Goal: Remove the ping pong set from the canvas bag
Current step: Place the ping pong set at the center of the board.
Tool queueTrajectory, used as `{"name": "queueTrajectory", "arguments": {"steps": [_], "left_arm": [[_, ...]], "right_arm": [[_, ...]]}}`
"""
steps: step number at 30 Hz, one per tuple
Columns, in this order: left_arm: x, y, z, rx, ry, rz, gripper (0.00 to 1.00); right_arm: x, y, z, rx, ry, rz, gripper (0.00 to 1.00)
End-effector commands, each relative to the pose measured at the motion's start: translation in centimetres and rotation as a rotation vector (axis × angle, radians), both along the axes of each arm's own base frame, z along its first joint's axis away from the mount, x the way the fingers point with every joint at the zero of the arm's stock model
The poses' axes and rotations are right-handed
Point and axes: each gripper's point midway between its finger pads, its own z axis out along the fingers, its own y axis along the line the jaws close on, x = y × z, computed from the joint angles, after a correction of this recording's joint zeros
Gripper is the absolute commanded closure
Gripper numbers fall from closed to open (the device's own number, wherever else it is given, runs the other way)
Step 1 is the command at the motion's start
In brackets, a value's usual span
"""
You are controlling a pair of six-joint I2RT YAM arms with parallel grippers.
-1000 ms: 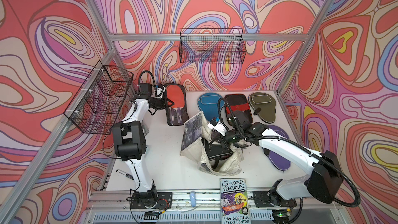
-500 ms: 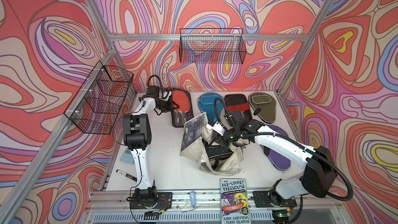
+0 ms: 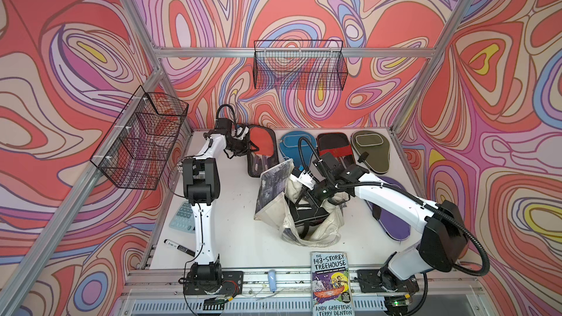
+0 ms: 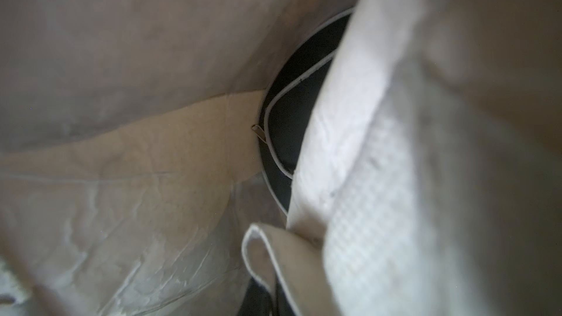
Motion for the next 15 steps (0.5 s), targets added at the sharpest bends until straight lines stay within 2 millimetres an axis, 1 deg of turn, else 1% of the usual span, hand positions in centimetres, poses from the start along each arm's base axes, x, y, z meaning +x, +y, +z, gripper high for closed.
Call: {"name": "queueTrajectory", "arguments": {"steps": [1, 6, 8, 11, 15], "left_arm": [[-0.1, 1.2, -3.8, 0.144, 0.03, -0.023, 0.88], [-0.3, 1.5, -4.3, 0.18, 0.049, -0.023, 0.73], [-0.4, 1.8, -4.5, 0.206, 0.052, -0.019, 0.7], [-0.3, 2.5, -4.6, 0.249, 0.054, -0.002, 0.6], [-0.1, 3.1, -4.2, 0.301, 0.03, 0.004, 0.45]], "right_arm": [[-0.5, -0.7, -1.7, -0.073, 0.04, 0.0, 1.0], [-0.6, -0.9, -2.1, -0.087, 0.045, -0.001, 1.0], [-0.7, -1.0, -2.3, -0.091, 0.047, 0.0, 1.0], [-0.7, -1.1, -2.3, -0.092, 0.042, 0.0, 1.0], [-0.7, -1.1, -2.4, -0.095, 0.04, 0.0, 1.0]]}}
